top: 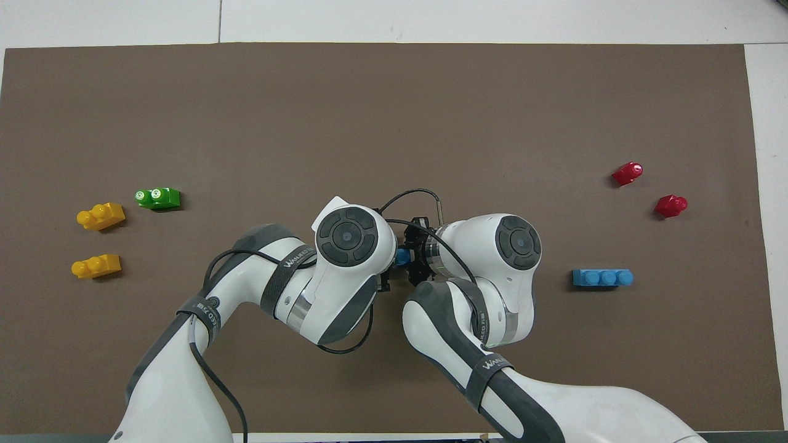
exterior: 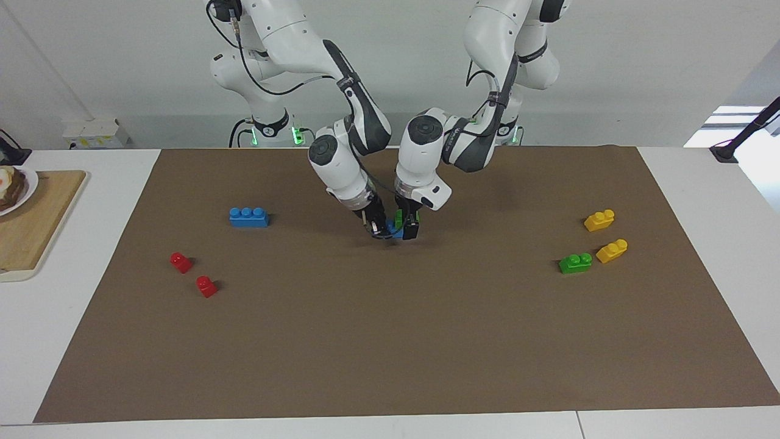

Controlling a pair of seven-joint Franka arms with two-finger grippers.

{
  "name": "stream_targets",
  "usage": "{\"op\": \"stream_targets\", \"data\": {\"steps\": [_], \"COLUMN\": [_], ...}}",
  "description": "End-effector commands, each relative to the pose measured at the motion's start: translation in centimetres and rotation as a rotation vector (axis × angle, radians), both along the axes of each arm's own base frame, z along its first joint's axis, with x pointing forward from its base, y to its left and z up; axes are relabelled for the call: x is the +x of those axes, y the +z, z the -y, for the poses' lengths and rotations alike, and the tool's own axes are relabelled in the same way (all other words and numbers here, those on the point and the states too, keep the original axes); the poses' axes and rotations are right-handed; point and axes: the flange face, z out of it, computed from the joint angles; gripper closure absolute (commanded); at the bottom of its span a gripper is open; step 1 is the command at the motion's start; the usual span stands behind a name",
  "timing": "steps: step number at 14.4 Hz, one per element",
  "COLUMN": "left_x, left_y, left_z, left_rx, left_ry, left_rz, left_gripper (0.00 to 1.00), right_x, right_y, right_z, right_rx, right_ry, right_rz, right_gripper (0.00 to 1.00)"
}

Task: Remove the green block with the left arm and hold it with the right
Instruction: 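Pull the green brick off the blue brick with the left gripper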

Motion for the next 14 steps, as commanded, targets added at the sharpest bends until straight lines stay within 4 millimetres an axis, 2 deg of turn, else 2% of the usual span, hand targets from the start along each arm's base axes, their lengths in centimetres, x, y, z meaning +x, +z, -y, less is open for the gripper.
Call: {"op": "stream_targets", "data": {"steps": [1, 3, 6, 10, 12, 13, 14], "left_x": [-0.8, -1.8, -1.7, -1.6, -1.5, -1.4, -1.3], "left_y": [-0.2, 0.1, 0.7, 0.8, 1.1, 1.1, 1.1], "left_z": [-0.3, 0.5, 0.4, 0.3, 0.2, 0.0, -0.1], "left_rx": [0.032, 0.037, 0.031, 0.029, 0.027, 0.029, 0.031], "left_ry": [-0.004, -0.03, -0.027, -0.026, -0.024, -0.021, -0.019], "left_rz": [-0.023, -0.026, -0.019, -0.017, -0.014, -0.017, -0.019], "left_gripper": [0.16, 0.16, 0.19, 0.29, 0.38, 0.46, 0.59], "right_x": [0.2, 0.3, 0.4, 0.4, 0.3, 0.4, 0.4], "right_y": [-0.4, -0.5, -0.5, -0.5, -0.5, -0.5, -0.5], "right_z": [0.3, 0.6, 0.6, 0.6, 0.6, 0.6, 0.6], "right_rx": [0.017, 0.017, 0.017, 0.017, 0.016, 0.017, 0.017], "right_ry": [-0.004, -0.01, -0.01, -0.009, -0.006, -0.009, -0.009], "right_rz": [0.024, 0.022, 0.023, 0.023, 0.024, 0.023, 0.023], "right_gripper": [1.0, 1.0, 1.0, 1.0, 1.0, 1.0, 1.0]}}
